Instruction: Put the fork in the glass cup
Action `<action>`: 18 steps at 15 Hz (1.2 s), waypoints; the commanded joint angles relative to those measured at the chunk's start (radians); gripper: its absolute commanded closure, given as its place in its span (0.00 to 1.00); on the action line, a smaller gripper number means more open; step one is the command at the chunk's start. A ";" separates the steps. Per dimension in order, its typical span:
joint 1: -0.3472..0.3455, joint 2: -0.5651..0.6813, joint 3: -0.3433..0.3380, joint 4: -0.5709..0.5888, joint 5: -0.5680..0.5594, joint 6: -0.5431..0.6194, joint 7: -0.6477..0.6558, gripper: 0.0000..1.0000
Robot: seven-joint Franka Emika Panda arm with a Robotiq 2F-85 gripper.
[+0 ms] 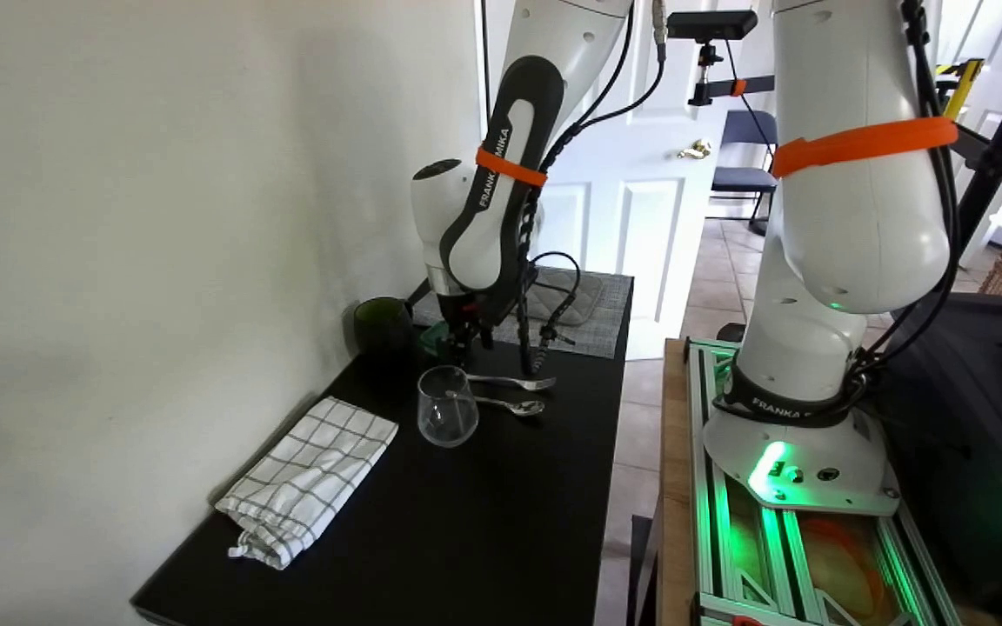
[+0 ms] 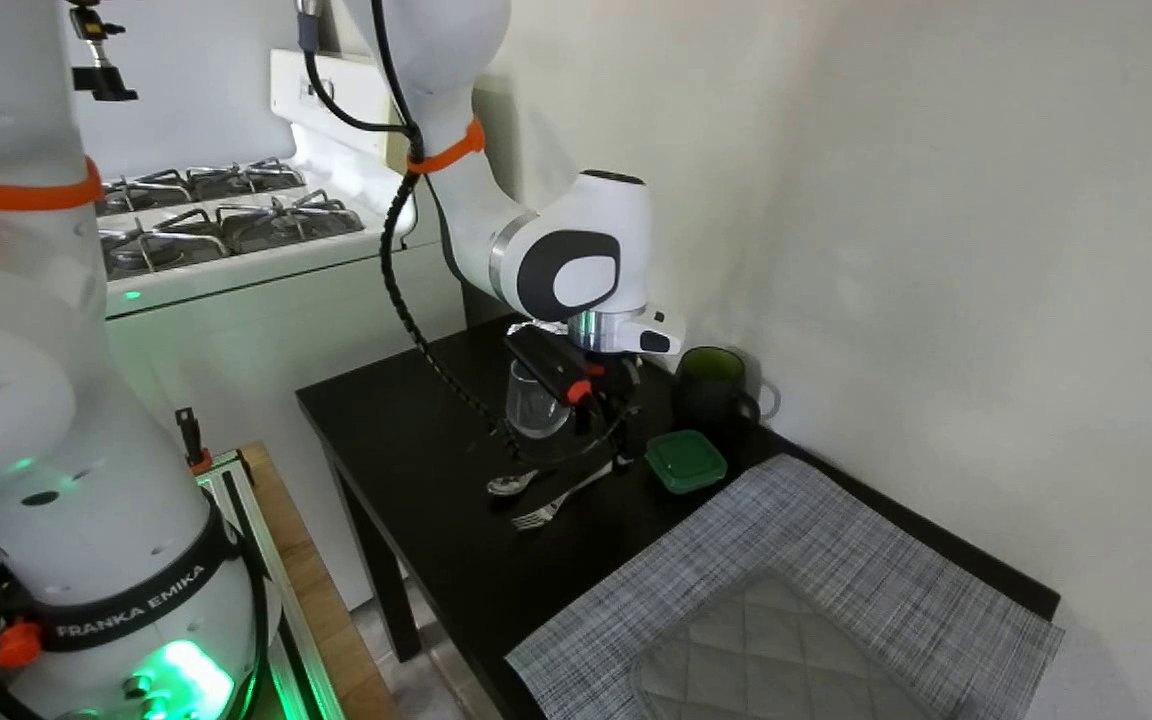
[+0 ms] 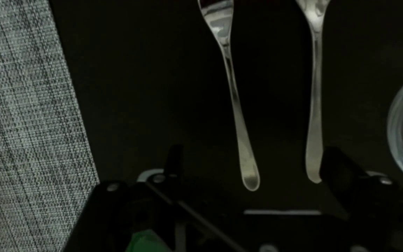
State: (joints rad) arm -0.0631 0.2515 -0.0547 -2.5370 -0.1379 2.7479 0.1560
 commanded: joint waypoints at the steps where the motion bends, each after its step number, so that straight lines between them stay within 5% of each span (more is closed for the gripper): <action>1: 0.026 0.046 -0.023 0.019 0.002 0.016 -0.008 0.00; 10: 0.041 0.082 -0.046 0.050 0.000 0.009 -0.002 0.00; 12: 0.045 0.089 -0.050 0.058 0.000 0.008 0.000 0.25; 17: 0.049 0.106 -0.051 0.072 0.003 0.006 0.001 0.64; 18: 0.050 0.109 -0.051 0.074 0.002 0.005 0.002 0.22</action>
State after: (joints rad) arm -0.0368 0.3315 -0.0880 -2.4799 -0.1381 2.7479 0.1560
